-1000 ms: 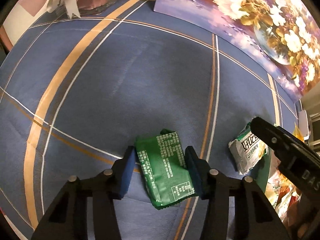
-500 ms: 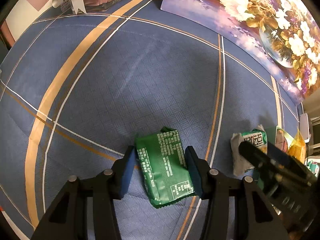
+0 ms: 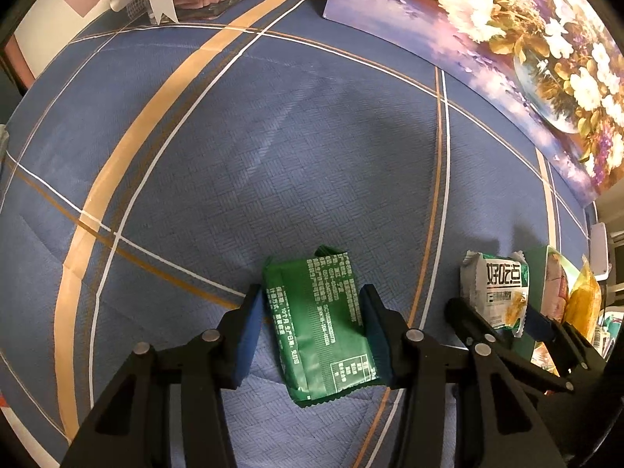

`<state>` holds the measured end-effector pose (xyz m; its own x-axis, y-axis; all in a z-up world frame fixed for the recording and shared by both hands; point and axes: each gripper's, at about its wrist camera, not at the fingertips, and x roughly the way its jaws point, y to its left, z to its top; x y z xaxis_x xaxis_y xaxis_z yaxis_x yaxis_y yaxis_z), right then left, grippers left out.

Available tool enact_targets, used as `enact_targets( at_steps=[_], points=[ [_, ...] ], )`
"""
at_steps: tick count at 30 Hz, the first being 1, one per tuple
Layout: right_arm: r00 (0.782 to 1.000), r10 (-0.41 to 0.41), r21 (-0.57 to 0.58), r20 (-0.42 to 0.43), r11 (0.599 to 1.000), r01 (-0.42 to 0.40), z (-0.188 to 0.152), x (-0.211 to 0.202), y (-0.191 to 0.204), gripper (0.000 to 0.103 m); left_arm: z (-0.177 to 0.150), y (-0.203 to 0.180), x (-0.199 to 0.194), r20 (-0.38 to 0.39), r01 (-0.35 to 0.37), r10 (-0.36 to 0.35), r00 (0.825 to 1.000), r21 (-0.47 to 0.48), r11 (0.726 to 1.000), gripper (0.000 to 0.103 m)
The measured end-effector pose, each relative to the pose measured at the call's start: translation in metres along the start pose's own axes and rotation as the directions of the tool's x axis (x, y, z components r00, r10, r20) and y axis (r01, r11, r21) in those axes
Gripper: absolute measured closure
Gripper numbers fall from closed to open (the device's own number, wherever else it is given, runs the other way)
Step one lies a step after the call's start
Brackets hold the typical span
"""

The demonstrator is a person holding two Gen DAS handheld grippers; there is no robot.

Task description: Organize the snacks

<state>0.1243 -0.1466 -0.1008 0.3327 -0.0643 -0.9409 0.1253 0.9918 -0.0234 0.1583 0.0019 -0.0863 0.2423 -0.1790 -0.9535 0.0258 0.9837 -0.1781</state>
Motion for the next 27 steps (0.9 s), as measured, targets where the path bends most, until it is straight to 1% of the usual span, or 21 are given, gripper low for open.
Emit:
enact_targets(
  at_steps=[4,9,11,13,16,18,20,27],
  points=[
    [1.0,-0.03,-0.006,0.01,1.0,0.03,-0.001,0.001,0.005,0.029,-0.002,0.0,0.0,0.004,-0.001,0.001,1.0,-0.006,1.0,0.052],
    [0.999,-0.038,0.011,0.021,0.999,0.038,-0.002,0.004,0.012,0.029,-0.002,0.0,-0.001,0.007,-0.004,0.004,1.0,-0.008,1.0,0.052],
    [0.999,-0.038,0.015,0.026,0.999,0.038,-0.005,0.002,0.013,0.03,-0.003,0.001,-0.002,0.008,-0.002,0.003,1.0,-0.008,1.0,0.052],
    [0.999,-0.041,0.014,0.034,0.999,0.041,-0.007,0.002,0.017,0.035,-0.004,0.001,-0.003,0.011,-0.005,0.005,1.0,-0.005,1.0,0.052],
    [0.998,-0.047,0.018,0.041,0.999,0.046,-0.011,-0.001,0.02,0.039,-0.005,0.001,-0.004,0.013,-0.005,0.005,1.0,-0.007,1.0,0.053],
    [0.998,-0.044,0.021,0.042,0.999,0.043,-0.014,-0.002,0.022,0.042,-0.005,0.003,-0.005,0.015,-0.001,0.001,1.0,-0.019,1.0,0.056],
    [0.998,-0.039,0.017,0.039,0.999,0.039,-0.017,-0.003,0.027,0.043,-0.006,0.004,-0.007,0.017,0.001,0.0,1.0,-0.028,1.0,0.059],
    [0.999,-0.02,-0.001,0.03,1.0,0.02,-0.027,-0.009,0.036,0.044,-0.009,0.01,-0.015,0.033,0.001,0.0,0.999,-0.048,0.999,0.061]
  ],
)
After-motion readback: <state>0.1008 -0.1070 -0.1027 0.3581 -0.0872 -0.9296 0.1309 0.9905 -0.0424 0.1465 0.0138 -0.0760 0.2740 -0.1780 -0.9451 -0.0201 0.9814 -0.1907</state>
